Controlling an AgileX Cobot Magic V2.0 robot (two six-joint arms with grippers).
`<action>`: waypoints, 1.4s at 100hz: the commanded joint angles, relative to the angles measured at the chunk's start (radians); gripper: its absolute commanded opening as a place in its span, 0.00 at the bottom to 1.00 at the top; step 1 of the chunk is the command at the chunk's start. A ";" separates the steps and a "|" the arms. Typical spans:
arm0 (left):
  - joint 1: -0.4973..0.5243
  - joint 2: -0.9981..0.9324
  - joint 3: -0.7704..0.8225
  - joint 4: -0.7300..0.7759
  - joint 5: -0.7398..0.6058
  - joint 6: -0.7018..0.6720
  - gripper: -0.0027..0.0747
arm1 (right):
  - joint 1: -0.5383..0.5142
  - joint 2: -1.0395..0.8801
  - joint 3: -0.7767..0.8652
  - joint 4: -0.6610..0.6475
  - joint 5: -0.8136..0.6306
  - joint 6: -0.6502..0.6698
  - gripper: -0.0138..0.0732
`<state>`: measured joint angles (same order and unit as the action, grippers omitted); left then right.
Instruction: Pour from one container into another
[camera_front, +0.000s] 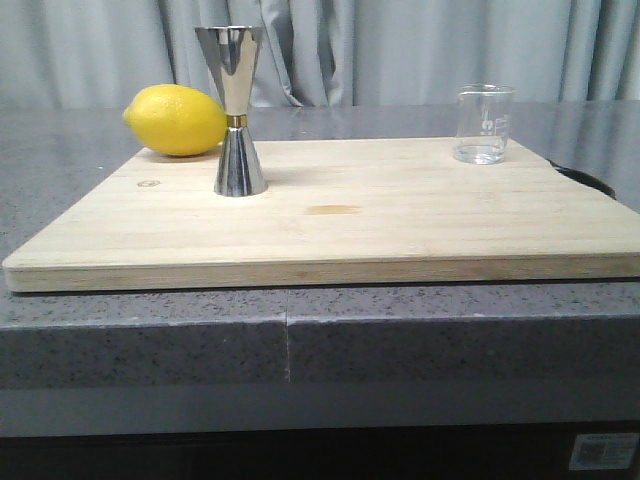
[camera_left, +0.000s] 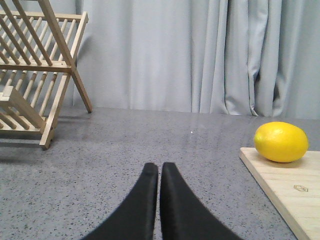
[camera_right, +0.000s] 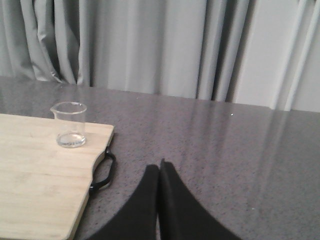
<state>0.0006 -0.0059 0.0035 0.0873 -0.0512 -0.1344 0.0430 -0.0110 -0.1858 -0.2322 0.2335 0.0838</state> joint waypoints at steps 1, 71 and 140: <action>-0.007 -0.021 0.028 0.000 -0.080 -0.012 0.01 | -0.006 -0.012 -0.003 0.076 -0.077 -0.062 0.08; -0.007 -0.021 0.028 0.000 -0.080 -0.012 0.01 | -0.076 -0.019 0.205 0.161 -0.395 -0.062 0.08; -0.007 -0.021 0.028 0.000 -0.080 -0.012 0.01 | -0.076 -0.019 0.207 0.161 -0.393 -0.062 0.08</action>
<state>0.0006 -0.0059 0.0035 0.0873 -0.0512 -0.1344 -0.0266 -0.0110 0.0169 -0.0739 -0.0768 0.0302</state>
